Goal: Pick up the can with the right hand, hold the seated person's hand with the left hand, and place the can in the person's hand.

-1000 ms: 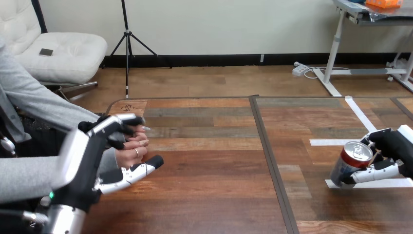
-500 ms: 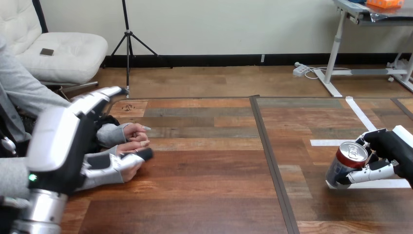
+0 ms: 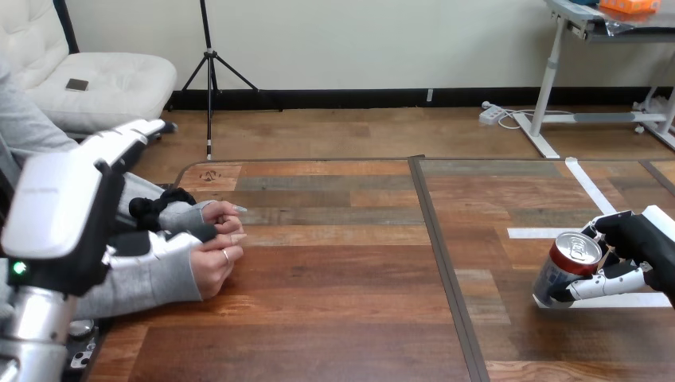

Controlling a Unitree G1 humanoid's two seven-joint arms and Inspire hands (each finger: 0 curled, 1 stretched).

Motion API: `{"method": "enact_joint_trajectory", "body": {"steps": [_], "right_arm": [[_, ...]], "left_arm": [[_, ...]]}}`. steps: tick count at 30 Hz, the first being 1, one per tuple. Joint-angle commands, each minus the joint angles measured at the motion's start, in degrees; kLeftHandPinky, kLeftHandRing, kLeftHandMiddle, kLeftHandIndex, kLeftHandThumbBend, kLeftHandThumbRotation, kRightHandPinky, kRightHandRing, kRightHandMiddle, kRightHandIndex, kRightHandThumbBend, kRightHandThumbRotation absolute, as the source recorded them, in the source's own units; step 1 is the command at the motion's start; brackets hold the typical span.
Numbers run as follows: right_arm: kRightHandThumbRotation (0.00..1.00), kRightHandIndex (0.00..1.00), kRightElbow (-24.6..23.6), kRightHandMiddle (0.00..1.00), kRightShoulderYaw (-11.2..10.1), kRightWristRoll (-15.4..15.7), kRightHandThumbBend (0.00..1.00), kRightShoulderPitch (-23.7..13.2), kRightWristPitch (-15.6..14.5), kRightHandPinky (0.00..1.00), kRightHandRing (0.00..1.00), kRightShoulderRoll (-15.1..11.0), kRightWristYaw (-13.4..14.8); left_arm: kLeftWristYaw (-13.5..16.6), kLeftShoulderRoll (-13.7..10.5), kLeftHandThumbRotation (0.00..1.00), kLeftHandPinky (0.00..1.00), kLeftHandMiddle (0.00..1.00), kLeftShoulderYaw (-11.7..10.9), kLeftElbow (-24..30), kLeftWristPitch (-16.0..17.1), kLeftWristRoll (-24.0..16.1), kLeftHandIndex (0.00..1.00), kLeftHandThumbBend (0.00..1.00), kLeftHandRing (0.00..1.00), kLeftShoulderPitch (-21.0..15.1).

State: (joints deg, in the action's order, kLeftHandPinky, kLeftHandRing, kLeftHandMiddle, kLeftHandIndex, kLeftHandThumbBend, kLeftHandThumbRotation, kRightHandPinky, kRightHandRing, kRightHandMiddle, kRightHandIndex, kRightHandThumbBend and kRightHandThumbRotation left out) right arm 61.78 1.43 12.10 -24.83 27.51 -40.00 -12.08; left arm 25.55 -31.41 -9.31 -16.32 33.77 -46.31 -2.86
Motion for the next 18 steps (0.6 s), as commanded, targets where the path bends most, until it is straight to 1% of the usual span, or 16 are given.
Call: {"method": "enact_joint_trajectory", "body": {"steps": [1,5,11,14,18], "right_arm": [[0.0,0.42,-0.7,0.33,-1.4,-1.3,0.84,-4.4,1.5,0.21,0.26,0.7,0.9],[0.0,0.42,-0.5,0.34,-1.5,-1.4,0.84,-4.4,1.7,0.22,0.27,0.9,1.0],[0.0,0.42,-0.7,0.35,-1.5,-1.5,0.84,-4.1,2.0,0.24,0.29,0.9,1.1],[0.0,0.42,-0.9,0.35,-1.6,-1.7,0.84,-4.0,1.9,0.25,0.29,1.0,1.0],[0.0,0.42,-1.0,0.35,-1.6,-1.8,0.84,-3.8,2.1,0.25,0.29,0.9,0.9]], "left_arm": [[0.9,-3.2,0.44,0.64,0.81,2.4,-3.1,-1.7,-1.1,0.79,1.0,0.76,-4.9],[0.3,-4.4,0.45,0.66,0.81,3.6,-5.0,-2.7,-1.2,0.79,1.0,0.77,-5.9],[-0.8,-6.1,0.42,0.68,0.81,5.8,-9.1,-2.5,-0.5,0.79,1.0,0.77,-8.0],[-1.2,-7.0,0.4,0.68,0.81,7.1,-11.2,-2.5,-0.7,0.8,1.0,0.77,-9.1],[-1.0,-8.0,0.38,0.68,0.81,9.2,-14.3,-2.8,-1.8,0.8,1.0,0.77,-10.7]]}}
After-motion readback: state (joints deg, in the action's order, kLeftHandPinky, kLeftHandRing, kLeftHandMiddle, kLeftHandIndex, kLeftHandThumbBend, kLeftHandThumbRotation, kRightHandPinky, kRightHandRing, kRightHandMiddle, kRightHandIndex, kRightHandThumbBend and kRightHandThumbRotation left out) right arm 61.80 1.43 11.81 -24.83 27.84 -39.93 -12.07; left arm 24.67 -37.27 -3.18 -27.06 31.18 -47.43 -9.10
